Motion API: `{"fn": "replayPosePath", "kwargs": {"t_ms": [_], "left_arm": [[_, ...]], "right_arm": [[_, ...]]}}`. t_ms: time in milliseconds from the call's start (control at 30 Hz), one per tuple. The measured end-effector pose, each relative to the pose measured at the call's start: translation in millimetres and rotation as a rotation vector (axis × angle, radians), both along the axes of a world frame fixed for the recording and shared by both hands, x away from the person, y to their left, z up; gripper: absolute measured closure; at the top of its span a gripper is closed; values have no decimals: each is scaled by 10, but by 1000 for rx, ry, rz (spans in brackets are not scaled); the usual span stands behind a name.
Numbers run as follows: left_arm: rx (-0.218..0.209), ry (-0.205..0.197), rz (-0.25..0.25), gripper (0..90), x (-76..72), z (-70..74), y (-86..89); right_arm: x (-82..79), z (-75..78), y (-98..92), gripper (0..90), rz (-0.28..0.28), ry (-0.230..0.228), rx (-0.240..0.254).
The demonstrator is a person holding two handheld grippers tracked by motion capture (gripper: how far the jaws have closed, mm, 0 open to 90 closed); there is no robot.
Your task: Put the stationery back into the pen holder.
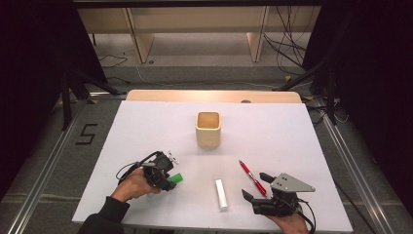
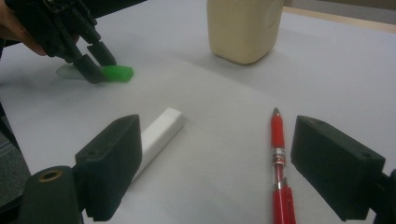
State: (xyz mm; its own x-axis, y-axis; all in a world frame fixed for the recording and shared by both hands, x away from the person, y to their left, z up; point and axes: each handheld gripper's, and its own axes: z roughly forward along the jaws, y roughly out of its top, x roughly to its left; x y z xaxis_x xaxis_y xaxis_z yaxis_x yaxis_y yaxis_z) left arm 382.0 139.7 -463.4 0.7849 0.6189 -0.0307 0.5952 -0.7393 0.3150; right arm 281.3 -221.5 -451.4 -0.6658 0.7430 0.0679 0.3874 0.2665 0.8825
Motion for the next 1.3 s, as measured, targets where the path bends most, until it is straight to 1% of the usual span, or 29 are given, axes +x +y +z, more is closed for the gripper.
{"fn": "replayPosePath", "kwargs": {"t_ms": [67,100,133,167,233,267,367,533,567,733,933,967,1033,1167,1200,1267,1300], "left_arm": [[2,1,2,576,11,2,2],[3,2,3,576,16,4,7],[4,2,1,598,23,5,13],[-2,2,5,598,26,3,16],[1,0,6,609,25,4,16],[10,-4,-2,613,24,4,12],[18,-12,-7,623,11,3,-13],[50,-16,-32,643,5,11,-62],[51,-13,-38,652,7,12,-65],[38,-8,-35,660,13,9,-52],[46,-9,-62,664,20,17,-45],[39,-11,-57,664,18,13,-46],[46,-11,-65,665,18,19,-47],[36,-31,-58,666,13,61,-43],[27,-43,-52,666,9,77,-39],[8,-55,-43,666,14,128,-20],[-12,-67,-29,665,11,146,-12]], "right_arm": [[1,-2,4,173,2,1,-1],[1,-2,4,173,2,1,-1],[1,-2,6,173,3,2,-1],[1,-2,6,173,3,2,-1],[3,-3,5,173,3,2,-3],[3,-2,3,173,3,2,-4],[3,0,1,173,-1,1,-3],[2,-3,8,173,2,4,-4],[3,-3,8,173,2,4,-4],[5,-5,6,173,2,4,-5],[4,-5,9,173,4,6,-7],[4,-5,9,173,4,6,-7],[6,-5,5,173,3,4,-6],[6,-3,0,173,1,2,-5],[5,-2,0,173,0,2,-4],[5,-2,0,173,1,2,-5],[5,-2,0,173,0,2,-4]]}}
